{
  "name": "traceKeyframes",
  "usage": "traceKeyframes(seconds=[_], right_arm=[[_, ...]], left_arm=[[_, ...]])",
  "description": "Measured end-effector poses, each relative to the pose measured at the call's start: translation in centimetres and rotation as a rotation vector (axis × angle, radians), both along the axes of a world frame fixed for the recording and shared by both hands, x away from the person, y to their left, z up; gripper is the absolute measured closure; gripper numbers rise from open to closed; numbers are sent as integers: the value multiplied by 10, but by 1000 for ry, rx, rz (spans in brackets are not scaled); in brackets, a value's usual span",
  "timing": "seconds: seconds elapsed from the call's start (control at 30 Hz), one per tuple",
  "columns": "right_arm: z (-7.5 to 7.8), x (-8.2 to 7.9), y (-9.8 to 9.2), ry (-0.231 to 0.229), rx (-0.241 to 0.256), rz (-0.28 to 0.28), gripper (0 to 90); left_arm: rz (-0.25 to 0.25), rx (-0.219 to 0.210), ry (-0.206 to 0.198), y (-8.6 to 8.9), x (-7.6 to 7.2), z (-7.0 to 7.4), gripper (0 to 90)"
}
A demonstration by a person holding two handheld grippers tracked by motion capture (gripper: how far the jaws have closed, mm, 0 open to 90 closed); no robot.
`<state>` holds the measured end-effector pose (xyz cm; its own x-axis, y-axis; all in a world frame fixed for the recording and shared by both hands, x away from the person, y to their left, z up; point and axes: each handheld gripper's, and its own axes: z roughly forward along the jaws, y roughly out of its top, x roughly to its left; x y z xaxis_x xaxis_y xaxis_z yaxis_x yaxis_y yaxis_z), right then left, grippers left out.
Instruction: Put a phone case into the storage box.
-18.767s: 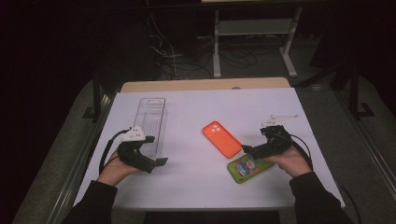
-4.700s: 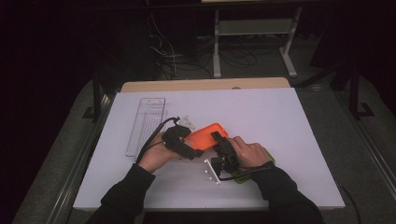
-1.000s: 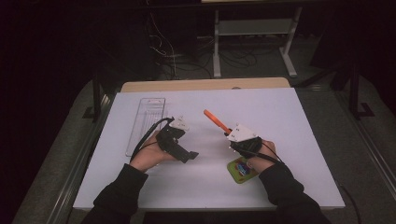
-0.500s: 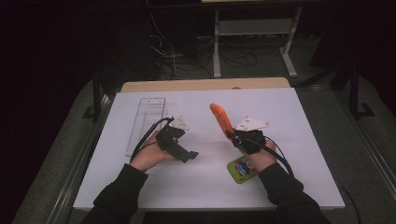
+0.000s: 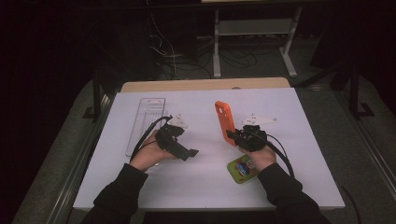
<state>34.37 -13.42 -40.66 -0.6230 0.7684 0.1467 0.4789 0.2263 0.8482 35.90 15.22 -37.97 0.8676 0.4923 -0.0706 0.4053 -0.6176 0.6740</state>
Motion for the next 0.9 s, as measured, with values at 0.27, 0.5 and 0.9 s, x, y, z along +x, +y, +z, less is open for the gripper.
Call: traceKeyframes(seconds=[0.27, 0.5, 0.9], right_arm=[[0, -4, 6, -6, 3, 12, 782], [1, -8, 14, -11, 12, 33, 783], [1, -13, 29, -17, 23, 71, 783]], left_arm=[[54, -136, -22, -1, 8, 19, 0], [70, -196, -30, -10, 20, 33, 0], [79, -252, -35, -32, 32, 41, 0]])
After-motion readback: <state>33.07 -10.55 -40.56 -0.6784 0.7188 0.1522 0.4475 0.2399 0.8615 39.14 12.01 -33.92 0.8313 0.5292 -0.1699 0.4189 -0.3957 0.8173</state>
